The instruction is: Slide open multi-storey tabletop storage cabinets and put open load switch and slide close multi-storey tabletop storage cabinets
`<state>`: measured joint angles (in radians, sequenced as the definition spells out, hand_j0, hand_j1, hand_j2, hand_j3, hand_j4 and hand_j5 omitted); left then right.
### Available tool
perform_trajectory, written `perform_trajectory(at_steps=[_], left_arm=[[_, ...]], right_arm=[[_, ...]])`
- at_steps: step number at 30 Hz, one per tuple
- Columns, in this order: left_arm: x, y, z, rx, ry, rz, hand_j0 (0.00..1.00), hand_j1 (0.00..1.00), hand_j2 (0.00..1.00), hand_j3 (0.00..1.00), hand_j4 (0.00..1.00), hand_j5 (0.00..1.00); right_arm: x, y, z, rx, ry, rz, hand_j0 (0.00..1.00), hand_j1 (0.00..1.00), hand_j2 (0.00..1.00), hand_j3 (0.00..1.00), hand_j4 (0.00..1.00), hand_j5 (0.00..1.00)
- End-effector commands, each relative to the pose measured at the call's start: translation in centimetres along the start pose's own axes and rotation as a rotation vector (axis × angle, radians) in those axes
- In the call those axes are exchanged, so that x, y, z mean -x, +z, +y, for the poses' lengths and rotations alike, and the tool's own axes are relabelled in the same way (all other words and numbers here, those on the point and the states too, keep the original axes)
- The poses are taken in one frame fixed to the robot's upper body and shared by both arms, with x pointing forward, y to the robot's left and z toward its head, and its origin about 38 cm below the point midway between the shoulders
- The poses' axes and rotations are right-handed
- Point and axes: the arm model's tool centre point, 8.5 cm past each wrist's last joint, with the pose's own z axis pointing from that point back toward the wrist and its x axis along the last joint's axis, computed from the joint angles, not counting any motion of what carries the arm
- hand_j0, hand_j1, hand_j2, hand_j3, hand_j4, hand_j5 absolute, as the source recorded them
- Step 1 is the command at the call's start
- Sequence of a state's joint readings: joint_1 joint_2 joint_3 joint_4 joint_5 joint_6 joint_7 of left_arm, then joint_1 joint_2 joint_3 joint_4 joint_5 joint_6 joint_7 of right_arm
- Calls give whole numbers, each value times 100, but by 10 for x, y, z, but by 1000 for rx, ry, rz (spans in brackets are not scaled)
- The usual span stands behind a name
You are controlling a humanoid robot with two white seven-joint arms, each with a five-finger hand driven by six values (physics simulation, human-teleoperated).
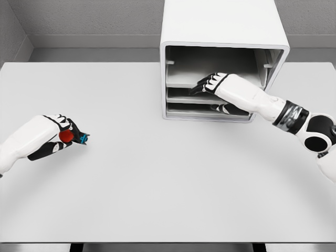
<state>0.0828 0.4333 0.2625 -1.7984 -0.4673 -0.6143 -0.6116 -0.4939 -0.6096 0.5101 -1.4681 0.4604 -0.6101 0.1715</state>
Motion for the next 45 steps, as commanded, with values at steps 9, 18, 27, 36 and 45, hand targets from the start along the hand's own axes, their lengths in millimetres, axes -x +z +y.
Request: perform_trajectory(at_steps=[9, 18, 27, 36, 45], left_arm=[[-3, -4, -2, -18, 21, -10, 38, 38, 38, 38, 38, 38], [-6, -8, -3, -25, 28, -19, 38, 38, 38, 38, 38, 38], [-6, -8, -3, -26, 28, -20, 38, 38, 38, 38, 38, 38], [-6, -8, -3, -26, 28, -20, 38, 38, 38, 38, 38, 38], [-7, -9, -3, -29, 31, -22, 39, 39, 39, 39, 39, 39]], right_arm=[[-10, 5, -6, -8, 26, -30, 73, 73, 73, 73, 73, 73], [-20, 12, -6, -19, 39, -50, 73, 73, 73, 73, 73, 73], [-34, 18, -7, -20, 48, -81, 73, 73, 73, 73, 73, 73], [-41, 34, -7, -48, 47, -88, 73, 73, 73, 73, 73, 73], [-43, 37, -29, 5, 87, -87, 73, 73, 73, 73, 73, 73]])
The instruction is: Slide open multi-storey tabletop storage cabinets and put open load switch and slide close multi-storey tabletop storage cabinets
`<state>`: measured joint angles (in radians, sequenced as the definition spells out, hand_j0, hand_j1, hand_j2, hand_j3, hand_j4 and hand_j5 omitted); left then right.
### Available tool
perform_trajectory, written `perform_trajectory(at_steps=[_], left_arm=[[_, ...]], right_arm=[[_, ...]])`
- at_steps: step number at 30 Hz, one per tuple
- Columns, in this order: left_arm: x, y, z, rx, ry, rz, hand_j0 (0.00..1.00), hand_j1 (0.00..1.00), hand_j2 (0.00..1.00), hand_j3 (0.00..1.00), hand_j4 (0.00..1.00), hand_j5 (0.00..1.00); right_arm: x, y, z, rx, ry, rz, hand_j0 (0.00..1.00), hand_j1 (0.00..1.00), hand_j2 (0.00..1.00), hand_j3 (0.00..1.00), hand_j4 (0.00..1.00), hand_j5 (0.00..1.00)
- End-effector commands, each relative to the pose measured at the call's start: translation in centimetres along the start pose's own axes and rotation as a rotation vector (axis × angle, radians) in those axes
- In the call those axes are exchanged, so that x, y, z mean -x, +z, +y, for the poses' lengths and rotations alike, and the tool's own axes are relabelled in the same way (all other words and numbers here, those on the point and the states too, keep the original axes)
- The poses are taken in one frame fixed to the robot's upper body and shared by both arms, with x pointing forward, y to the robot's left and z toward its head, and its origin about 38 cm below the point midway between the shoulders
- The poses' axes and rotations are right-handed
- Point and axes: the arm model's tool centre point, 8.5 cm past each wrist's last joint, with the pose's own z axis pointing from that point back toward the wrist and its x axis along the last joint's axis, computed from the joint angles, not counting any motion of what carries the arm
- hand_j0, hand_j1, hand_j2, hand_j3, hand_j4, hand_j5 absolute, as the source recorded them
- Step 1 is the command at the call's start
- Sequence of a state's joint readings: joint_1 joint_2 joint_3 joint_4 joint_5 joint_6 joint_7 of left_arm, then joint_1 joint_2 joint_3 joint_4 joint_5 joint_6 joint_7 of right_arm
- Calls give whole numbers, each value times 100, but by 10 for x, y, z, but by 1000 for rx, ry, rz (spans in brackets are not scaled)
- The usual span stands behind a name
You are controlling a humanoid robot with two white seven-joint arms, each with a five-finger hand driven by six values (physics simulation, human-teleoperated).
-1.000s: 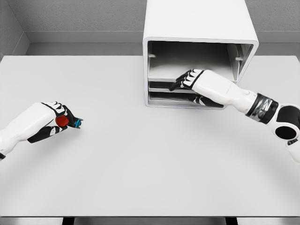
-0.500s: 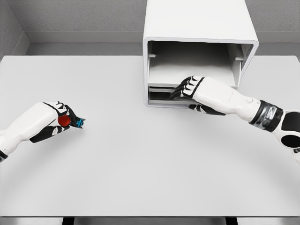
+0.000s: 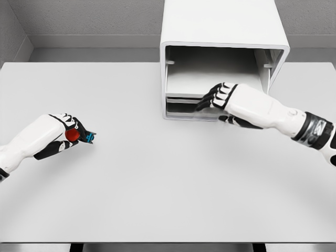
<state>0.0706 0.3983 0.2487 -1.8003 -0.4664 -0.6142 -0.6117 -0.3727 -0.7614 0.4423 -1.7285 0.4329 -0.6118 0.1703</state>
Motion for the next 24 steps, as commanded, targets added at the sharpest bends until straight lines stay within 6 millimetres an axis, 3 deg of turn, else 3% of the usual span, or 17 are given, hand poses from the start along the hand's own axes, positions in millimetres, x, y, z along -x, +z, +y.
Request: perform_trajectory(at_steps=[1, 7, 13, 20, 24], left_arm=[[0, 0, 0, -6, 7, -2, 39, 39, 39, 39, 39, 39], [-3, -3, -2, -2, 13, -12, 39, 39, 39, 39, 39, 39], [-7, -9, -6, -7, 26, -26, 39, 39, 39, 39, 39, 39], [-7, -9, -7, -7, 31, -28, 39, 39, 39, 39, 39, 39], [-7, -9, -6, -7, 29, -28, 39, 39, 39, 39, 39, 39]], right_arm=[[1, 0, -3, 13, -1, 2, 73, 73, 73, 73, 73, 73], [25, -18, 15, 43, -68, 61, 73, 73, 73, 73, 73, 73], [37, -27, 25, 35, -88, 85, 73, 73, 73, 73, 73, 73], [35, -32, 52, -24, -127, 83, 74, 74, 74, 74, 74, 74], [33, -31, 54, -28, -128, 80, 75, 75, 75, 75, 75, 75]])
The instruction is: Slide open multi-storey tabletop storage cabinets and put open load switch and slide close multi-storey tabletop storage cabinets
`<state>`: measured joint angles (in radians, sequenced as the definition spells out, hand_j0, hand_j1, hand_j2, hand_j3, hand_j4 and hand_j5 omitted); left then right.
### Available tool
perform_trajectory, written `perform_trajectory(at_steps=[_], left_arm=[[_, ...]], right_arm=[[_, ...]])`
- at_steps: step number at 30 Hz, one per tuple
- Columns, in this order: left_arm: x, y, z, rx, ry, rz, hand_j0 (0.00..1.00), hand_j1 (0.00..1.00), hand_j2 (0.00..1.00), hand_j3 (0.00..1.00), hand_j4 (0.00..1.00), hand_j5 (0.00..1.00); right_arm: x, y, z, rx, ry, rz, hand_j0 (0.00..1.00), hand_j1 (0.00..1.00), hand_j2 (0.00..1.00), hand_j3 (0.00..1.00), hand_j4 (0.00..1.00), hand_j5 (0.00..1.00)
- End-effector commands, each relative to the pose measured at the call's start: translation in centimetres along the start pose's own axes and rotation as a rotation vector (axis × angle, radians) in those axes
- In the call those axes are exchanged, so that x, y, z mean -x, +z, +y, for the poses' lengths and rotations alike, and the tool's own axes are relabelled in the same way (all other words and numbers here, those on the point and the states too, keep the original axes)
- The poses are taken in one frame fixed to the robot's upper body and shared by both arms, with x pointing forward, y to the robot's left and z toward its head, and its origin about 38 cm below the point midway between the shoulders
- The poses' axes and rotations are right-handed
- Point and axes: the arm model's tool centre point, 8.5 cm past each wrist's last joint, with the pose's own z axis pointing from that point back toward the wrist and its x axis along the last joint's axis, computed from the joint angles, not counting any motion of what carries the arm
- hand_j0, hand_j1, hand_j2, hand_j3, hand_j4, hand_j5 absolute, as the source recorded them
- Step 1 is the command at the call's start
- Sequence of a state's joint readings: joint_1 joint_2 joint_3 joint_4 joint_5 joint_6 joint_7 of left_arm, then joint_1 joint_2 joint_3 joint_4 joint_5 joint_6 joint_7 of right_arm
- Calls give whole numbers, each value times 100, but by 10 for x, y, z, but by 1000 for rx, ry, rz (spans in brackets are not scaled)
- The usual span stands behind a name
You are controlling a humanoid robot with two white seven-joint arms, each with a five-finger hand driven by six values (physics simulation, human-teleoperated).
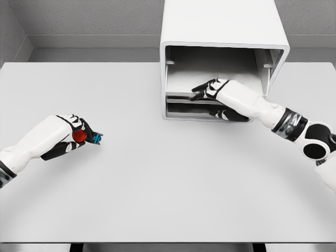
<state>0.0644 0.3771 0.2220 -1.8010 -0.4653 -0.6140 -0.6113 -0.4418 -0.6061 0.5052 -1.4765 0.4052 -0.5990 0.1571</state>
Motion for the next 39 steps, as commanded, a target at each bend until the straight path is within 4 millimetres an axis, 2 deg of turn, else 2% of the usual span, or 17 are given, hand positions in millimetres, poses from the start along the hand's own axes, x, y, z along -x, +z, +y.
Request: perform_trajectory(at_steps=[1, 7, 12, 14, 19, 22, 25, 27, 36, 39], left_arm=[[0, 0, 0, -4, 8, -2, 39, 39, 39, 39, 39, 39], [0, 0, 0, -4, 8, -2, 39, 39, 39, 39, 39, 39], [0, 0, 0, -5, 9, -2, 39, 39, 39, 39, 39, 39], [0, 0, 0, -5, 9, -2, 39, 39, 39, 39, 39, 39], [0, 0, 0, -5, 9, -2, 39, 39, 39, 39, 39, 39], [0, 0, 0, -6, 10, -3, 39, 39, 39, 39, 39, 39], [0, 0, 0, -7, 11, -4, 39, 39, 39, 39, 39, 39], [0, -1, 1, -8, 10, -4, 39, 39, 39, 39, 39, 39], [-9, -21, 9, -44, 4, -54, 39, 39, 39, 39, 39, 39], [-14, -29, 11, -45, 0, -77, 39, 39, 39, 39, 39, 39]], right_arm=[[-4, -2, 11, -66, 47, -15, 75, 75, 75, 75, 75, 75], [-18, -1, 3, -61, 76, -55, 75, 75, 75, 75, 75, 75], [-15, 7, 3, -74, 75, -44, 75, 75, 75, 75, 75, 75], [-26, 8, -3, -69, 96, -74, 75, 75, 75, 75, 75, 75], [-37, 16, -3, -77, 103, -95, 75, 75, 75, 75, 75, 75], [-36, 20, -2, -84, 102, -90, 75, 75, 75, 75, 75, 75], [-40, 21, -9, -78, 120, -102, 75, 75, 75, 75, 75, 75], [-41, 23, -22, -49, 134, -101, 76, 76, 76, 76, 76, 76], [-38, 32, -34, -33, 133, -90, 77, 77, 77, 77, 77, 77], [-45, 37, -42, -38, 148, -108, 77, 77, 77, 77, 77, 77]])
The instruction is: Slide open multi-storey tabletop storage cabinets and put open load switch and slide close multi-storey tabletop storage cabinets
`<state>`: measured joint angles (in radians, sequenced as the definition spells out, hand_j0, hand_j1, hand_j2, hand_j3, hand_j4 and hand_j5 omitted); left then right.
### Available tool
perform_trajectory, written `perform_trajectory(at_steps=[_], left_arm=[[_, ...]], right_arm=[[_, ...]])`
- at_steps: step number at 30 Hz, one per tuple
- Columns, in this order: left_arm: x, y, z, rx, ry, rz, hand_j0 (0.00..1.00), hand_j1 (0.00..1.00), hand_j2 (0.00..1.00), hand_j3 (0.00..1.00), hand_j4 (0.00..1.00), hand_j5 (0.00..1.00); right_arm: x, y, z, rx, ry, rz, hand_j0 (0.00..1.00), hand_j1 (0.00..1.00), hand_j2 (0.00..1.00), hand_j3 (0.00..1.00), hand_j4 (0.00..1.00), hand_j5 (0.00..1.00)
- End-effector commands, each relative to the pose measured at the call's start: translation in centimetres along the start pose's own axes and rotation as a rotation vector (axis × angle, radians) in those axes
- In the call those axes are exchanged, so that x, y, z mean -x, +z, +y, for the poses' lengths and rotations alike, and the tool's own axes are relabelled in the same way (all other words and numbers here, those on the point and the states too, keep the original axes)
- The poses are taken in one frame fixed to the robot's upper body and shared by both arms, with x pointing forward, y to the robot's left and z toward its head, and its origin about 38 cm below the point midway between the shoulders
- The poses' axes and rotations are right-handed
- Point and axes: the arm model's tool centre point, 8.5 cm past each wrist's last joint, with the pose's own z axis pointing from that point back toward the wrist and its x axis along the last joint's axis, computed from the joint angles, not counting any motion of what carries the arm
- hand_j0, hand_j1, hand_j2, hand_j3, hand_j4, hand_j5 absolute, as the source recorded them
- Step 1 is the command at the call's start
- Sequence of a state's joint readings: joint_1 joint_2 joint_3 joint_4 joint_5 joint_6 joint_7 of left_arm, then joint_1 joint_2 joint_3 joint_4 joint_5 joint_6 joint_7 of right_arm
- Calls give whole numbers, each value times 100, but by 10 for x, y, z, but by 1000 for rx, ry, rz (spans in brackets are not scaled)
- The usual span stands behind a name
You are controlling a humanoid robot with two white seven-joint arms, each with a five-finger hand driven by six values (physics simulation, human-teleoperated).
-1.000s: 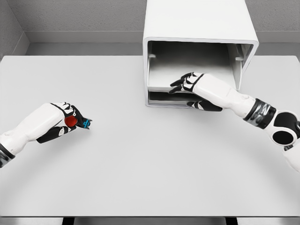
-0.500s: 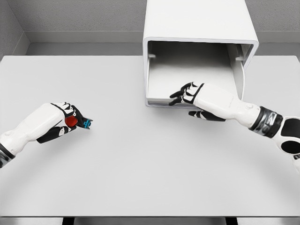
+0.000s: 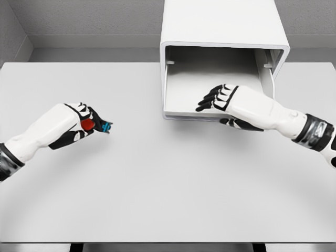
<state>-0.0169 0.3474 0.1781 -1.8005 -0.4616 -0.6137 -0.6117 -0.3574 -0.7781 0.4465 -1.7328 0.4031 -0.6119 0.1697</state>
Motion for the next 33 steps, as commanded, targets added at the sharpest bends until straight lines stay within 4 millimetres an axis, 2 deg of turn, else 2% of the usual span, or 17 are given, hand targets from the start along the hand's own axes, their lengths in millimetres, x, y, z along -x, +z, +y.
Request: perform_trajectory(at_steps=[1, 4, 7, 13, 16, 19, 23, 28, 33], left_arm=[[-3, -4, -1, -1, 10, -15, 39, 39, 39, 39, 39, 39], [-7, -13, 3, -16, 6, -36, 39, 39, 39, 39, 39, 39], [-7, -16, 9, -28, -4, -43, 39, 39, 39, 39, 39, 39], [-8, -26, 25, -56, -36, -64, 39, 39, 39, 39, 39, 39], [-8, -28, 28, -61, -42, -68, 39, 39, 39, 39, 39, 39], [-17, -42, 29, -57, -46, -112, 39, 39, 39, 39, 39, 39], [-20, -50, 41, -91, -62, -130, 39, 39, 39, 39, 39, 39], [-27, -60, 45, -113, -59, -158, 39, 39, 39, 39, 39, 39], [-32, -68, 49, -132, -59, -177, 38, 38, 38, 38, 38, 38]], right_arm=[[0, 6, -11, 12, 13, 4, 77, 77, 77, 77, 77, 77], [9, 26, -25, 18, 29, 48, 76, 76, 76, 76, 76, 76], [13, 40, -38, 42, 28, 76, 70, 70, 70, 70, 70, 70], [17, 51, -49, 51, 33, 98, 70, 70, 70, 70, 70, 70], [20, 58, -52, 63, 26, 117, 70, 70, 70, 70, 70, 70], [23, 65, -54, 57, 31, 134, 70, 70, 70, 70, 70, 70], [25, 74, -56, 58, 29, 160, 70, 70, 70, 70, 70, 70], [33, 85, -57, 59, 32, 198, 70, 70, 70, 70, 70, 70], [37, 90, -55, 47, 27, 218, 71, 71, 71, 71, 71, 71]])
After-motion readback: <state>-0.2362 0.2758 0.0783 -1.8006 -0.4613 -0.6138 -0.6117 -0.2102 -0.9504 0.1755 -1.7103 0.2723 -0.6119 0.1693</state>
